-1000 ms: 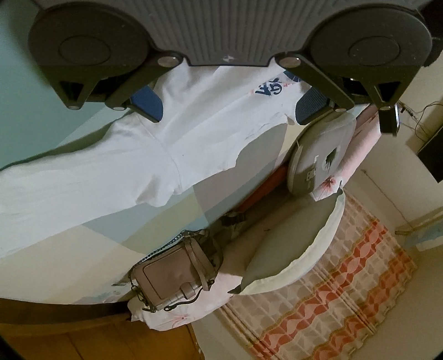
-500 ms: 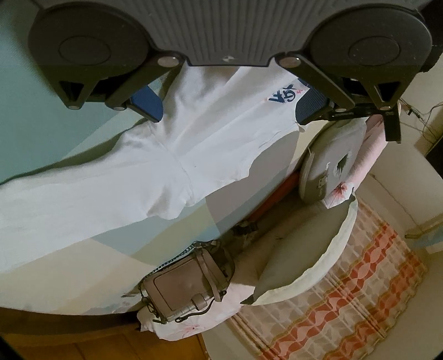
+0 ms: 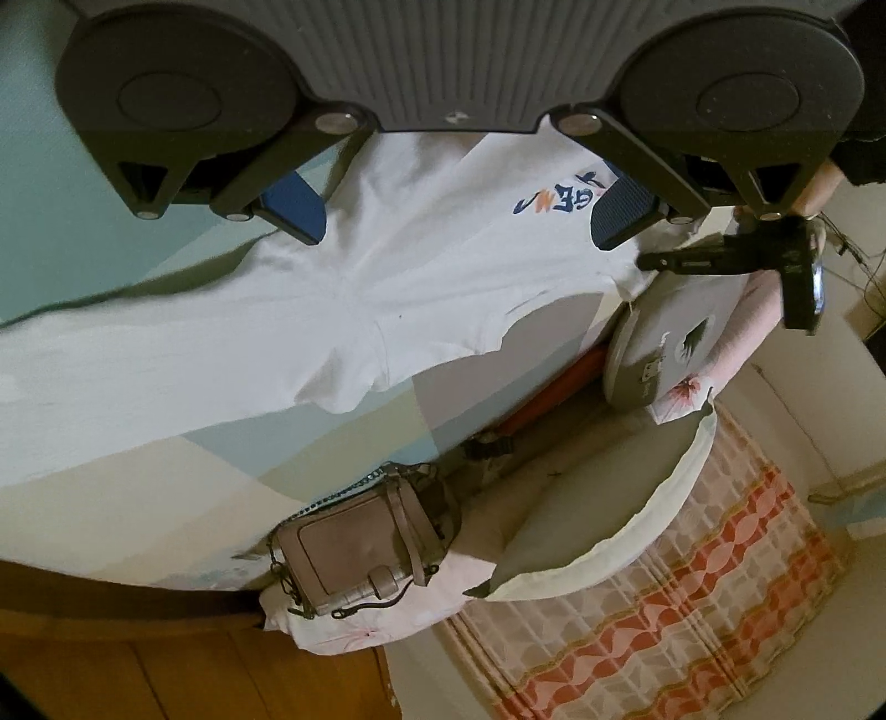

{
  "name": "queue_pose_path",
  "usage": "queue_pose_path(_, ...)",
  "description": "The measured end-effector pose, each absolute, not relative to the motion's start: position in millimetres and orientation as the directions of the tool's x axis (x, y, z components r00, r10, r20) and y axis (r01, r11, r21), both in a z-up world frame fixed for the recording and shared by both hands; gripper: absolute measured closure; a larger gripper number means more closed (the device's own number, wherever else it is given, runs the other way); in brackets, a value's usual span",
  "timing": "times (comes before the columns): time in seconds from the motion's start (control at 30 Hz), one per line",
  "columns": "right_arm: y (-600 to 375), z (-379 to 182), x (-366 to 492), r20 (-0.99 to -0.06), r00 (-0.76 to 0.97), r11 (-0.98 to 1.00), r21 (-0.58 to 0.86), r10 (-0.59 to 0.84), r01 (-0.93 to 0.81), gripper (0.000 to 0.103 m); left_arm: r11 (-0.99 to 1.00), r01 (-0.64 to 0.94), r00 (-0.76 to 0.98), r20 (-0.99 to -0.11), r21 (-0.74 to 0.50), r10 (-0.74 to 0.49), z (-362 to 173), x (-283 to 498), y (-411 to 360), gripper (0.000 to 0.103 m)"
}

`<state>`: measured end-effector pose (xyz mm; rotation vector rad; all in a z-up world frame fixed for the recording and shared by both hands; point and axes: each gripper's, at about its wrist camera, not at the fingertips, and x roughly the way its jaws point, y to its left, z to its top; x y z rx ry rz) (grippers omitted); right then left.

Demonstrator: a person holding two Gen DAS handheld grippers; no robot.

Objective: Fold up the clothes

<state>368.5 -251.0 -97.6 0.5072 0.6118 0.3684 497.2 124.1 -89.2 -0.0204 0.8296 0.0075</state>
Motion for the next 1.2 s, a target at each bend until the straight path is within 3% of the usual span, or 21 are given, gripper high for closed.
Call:
queue_pose_path(0.1, -252.9, -99.1, 369.7, -0.447, 0.756, 0.803, 0.571, 0.479, -0.171, 0.0, 0.999, -0.039, 0.698, -0.716, -0.037, 0.001, -86.9, 490.5, 129.4, 0.091)
queue_pose_path(0.17, -253.3, -99.5, 369.4, -0.448, 0.756, 0.803, 0.572, 0.477, -0.168, 0.0, 0.997, -0.062, 0.738, -0.675, -0.04, 0.018, -74.1, 479.6, 129.5, 0.083)
queue_pose_path(0.27, -253.8, -100.4, 369.1, -0.45, 0.756, 0.803, 0.573, 0.475, -0.163, 0.0, 0.996, 0.056, 0.735, -0.672, -0.071, -0.089, -63.5, 474.0, 110.6, 0.07)
queue_pose_path(0.4, -251.3, -103.0, 369.9, -0.462, 0.749, 0.805, 0.571, 0.474, -0.158, 0.0, 0.966, 0.218, 0.642, -0.725, -0.141, -0.251, -67.6, 484.2, 70.8, 0.069)
queue_pose_path(0.6, -253.6, -100.9, 367.5, -0.464, 0.759, 0.822, 0.546, 0.456, -0.161, 0.0, 0.898, 0.286, 0.467, -0.769, -0.335, -0.436, -96.1, 527.2, 29.5, 0.065)
queue_pose_path(0.8, -258.0, -102.5, 369.3, -0.46, 0.754, 0.803, 0.578, 0.468, -0.145, 0.0, 0.938, 0.204, 0.533, -0.773, -0.279, -0.345, -102.1, 567.2, 13.4, 0.068)
queue_pose_path(0.9, -257.8, -100.1, 367.4, -0.458, 0.76, 0.808, 0.57, 0.461, -0.146, 0.0, 0.957, 0.228, 0.566, -0.775, -0.181, -0.281, -85.3, 558.8, -2.6, 0.07)
queue_pose_path(0.93, -257.9, -99.1, 366.7, -0.456, 0.763, 0.81, 0.568, 0.458, -0.147, 0.0, 0.947, 0.253, 0.567, -0.762, -0.2, -0.313, -79.7, 552.4, -4.8, 0.069)
queue_pose_path(1.0, -258.3, -98.6, 365.9, -0.457, 0.763, 0.812, 0.565, 0.457, -0.147, 0.0, 0.915, 0.314, 0.537, -0.748, -0.252, -0.391, -73.8, 543.6, -12.2, 0.054)
queue_pose_path(1.07, -258.5, -98.9, 365.5, -0.461, 0.761, 0.814, 0.562, 0.456, -0.148, 0.0, 0.873, 0.38, 0.457, -0.759, -0.305, -0.464, -77.6, 542.3, -24.5, 0.045)
queue_pose_path(1.2, -260.0, -98.2, 364.1, -0.472, 0.756, 0.821, 0.552, 0.452, -0.146, 0.0, 0.882, 0.422, 0.424, -0.814, -0.21, -0.396, -103.3, 550.5, -47.5, 0.045)
